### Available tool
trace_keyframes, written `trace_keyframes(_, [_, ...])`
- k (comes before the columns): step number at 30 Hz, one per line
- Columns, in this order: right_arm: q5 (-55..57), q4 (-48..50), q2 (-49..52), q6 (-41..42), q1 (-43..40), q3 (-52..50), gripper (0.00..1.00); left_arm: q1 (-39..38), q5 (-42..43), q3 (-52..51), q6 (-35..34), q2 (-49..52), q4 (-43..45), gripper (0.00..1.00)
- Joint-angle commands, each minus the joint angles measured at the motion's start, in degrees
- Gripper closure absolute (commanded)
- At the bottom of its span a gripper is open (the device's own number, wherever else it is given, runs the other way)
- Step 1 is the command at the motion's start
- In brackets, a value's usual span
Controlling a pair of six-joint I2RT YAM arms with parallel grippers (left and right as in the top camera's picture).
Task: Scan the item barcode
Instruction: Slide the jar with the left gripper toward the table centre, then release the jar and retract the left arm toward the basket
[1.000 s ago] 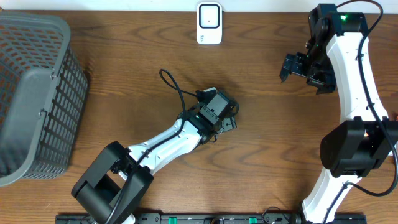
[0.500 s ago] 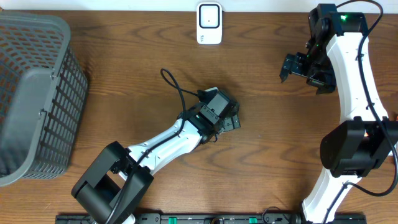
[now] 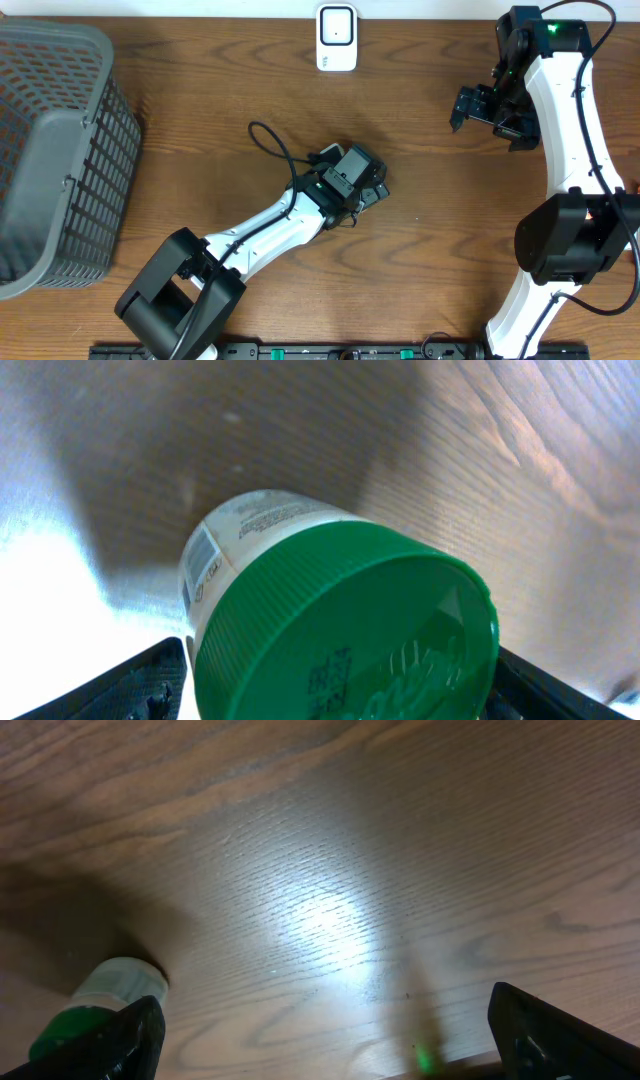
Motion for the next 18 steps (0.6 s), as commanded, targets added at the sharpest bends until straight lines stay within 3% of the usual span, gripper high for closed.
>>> trace_keyframes(1, [-0.24, 0.02, -0.17, -0.76, -0.09, -0.07, 0.01, 0.17, -0.31, 1.20, -11.93, -0.98, -1.53, 0.11])
trace_keyframes(5, [-0.26, -0.02, -0.17, -0.87, -0.09, -0.07, 0.01, 0.17, -1.18, 1.25, -11.98, -2.84, -4.35, 0.10])
trace_keyframes(9, [-0.26, -0.07, -0.17, -0.98, -0.07, -0.07, 0.01, 0.20, -8.83, 1.49, -7.98, -8.90, -10.97, 0.06])
trace_keyframes(18, [-0.98, -1.14, -0.17, -0.87, 1.88, -0.07, 0.01, 0.35, -11.56, 1.51, 11.72, -27.26, -14.51, 0.04])
